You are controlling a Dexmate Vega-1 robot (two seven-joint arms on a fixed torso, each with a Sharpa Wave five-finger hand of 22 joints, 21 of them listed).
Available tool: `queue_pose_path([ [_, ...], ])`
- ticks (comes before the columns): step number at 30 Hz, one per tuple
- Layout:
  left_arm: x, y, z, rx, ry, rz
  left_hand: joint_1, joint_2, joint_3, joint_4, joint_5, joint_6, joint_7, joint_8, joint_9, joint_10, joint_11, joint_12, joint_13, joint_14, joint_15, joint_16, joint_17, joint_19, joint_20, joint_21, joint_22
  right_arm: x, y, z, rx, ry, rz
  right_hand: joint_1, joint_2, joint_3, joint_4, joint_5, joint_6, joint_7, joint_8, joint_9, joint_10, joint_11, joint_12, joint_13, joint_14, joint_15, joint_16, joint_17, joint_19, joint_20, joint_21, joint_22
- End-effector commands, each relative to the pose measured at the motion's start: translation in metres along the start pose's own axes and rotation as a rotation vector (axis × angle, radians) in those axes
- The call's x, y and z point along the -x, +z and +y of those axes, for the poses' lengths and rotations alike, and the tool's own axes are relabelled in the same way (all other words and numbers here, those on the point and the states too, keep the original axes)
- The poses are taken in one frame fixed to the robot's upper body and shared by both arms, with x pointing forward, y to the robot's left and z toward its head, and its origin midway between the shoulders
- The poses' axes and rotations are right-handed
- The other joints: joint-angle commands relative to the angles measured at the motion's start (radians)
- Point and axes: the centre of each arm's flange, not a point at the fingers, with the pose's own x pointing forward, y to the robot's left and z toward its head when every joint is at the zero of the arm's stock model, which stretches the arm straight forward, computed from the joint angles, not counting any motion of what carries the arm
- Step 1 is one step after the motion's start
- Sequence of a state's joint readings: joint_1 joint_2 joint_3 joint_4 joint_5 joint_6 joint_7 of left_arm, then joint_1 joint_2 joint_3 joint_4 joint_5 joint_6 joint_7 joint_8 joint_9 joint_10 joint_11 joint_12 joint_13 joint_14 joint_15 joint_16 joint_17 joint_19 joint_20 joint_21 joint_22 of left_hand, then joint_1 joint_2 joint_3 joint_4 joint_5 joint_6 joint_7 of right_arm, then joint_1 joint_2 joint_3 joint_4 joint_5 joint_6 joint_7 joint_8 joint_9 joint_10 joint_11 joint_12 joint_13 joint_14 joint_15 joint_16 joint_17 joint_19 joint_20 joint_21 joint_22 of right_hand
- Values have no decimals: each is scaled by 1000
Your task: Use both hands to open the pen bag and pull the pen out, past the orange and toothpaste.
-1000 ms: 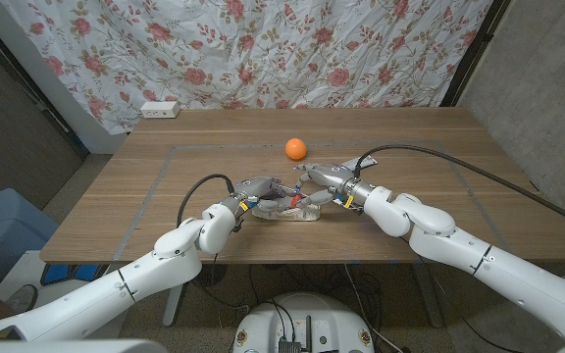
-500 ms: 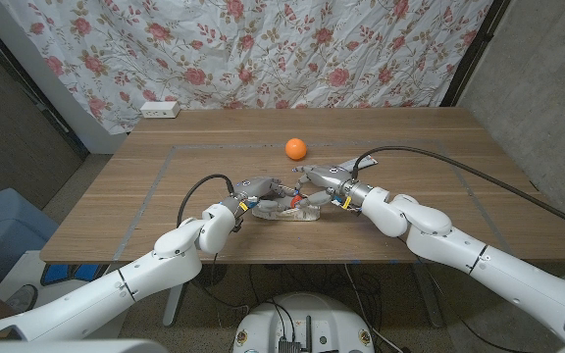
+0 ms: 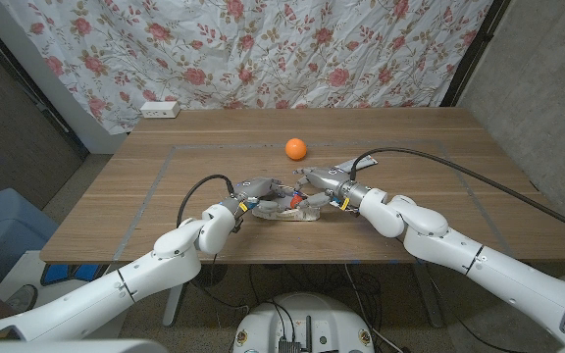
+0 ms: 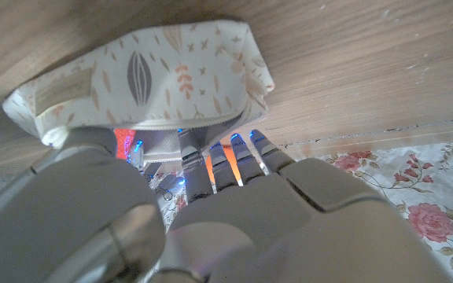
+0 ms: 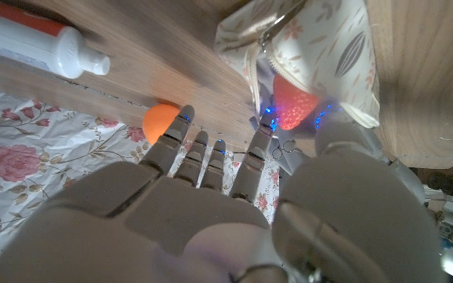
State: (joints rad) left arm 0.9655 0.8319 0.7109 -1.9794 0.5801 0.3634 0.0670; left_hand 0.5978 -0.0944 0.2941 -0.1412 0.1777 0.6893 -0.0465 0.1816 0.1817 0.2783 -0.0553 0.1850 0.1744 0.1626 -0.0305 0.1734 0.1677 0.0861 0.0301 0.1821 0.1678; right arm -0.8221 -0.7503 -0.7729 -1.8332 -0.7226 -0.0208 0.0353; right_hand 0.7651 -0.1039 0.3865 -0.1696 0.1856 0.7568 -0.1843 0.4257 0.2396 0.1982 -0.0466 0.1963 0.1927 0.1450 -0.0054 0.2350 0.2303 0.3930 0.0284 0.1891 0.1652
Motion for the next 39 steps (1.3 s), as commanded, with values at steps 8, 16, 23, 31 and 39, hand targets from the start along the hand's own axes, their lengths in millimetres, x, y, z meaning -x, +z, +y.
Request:
queue_pose_path([
  [8, 1, -1, -1, -1, 1, 8, -3, 10, 4, -6, 4, 4, -5, 6, 0, 1, -1, 6, 5, 2, -4, 8, 3, -1, -1, 5, 3, -2, -3, 4, 10, 40, 21, 4, -9, -9, 4, 8, -46, 2, -8, 6, -6, 13, -4, 6, 2, 5, 5, 4, 4, -1, 0, 2],
  [16, 0, -2, -1, -1, 0, 7, -3, 12, 5, -7, 4, 4, -5, 6, 0, 3, -3, 7, 5, 5, -5, 9, 3, 0, -1, 5, 3, -3, -3, 3, 10, 48, 26, 2, -12, -13, 7, 10, -67, 5, -13, 8, -13, 14, -6, 6, -4, 10, 3, 6, 0, 0, -2, 3],
  [23, -2, -3, -1, -1, -4, 6, -3, 14, 6, -7, 4, 2, -6, 5, 0, 3, -3, 8, 5, 5, -5, 9, 3, -1, 0, 5, 3, -4, -3, 3, 15, 28, 20, 1, -11, -17, 11, 14, 2, 16, 25, 14, -4, 11, 0, 7, -1, 7, 6, 10, 2, -1, -1, 3],
  [31, -2, -4, -1, -1, -4, 11, -3, 15, 6, -7, 4, 1, -11, 5, 0, 3, -3, 8, 5, 5, -4, 9, 3, 1, -1, 6, 3, -5, -3, 1, 17, -2, 7, 11, -7, -18, 10, 18, 64, 17, 61, 20, 20, -1, 7, 7, 16, -7, 15, 13, 14, -5, 2, 3],
  [39, -4, -3, -1, -19, -15, -2, 2, 22, 11, -9, 4, 2, -15, 6, 0, 4, -3, 8, 5, 6, -4, 9, 3, 2, 0, 6, 3, -6, -2, -2, 11, -21, -1, 18, -4, -18, 9, 20, 86, 13, 75, 23, 35, -3, 11, 6, 24, -11, 19, 14, 23, -10, 4, 3],
])
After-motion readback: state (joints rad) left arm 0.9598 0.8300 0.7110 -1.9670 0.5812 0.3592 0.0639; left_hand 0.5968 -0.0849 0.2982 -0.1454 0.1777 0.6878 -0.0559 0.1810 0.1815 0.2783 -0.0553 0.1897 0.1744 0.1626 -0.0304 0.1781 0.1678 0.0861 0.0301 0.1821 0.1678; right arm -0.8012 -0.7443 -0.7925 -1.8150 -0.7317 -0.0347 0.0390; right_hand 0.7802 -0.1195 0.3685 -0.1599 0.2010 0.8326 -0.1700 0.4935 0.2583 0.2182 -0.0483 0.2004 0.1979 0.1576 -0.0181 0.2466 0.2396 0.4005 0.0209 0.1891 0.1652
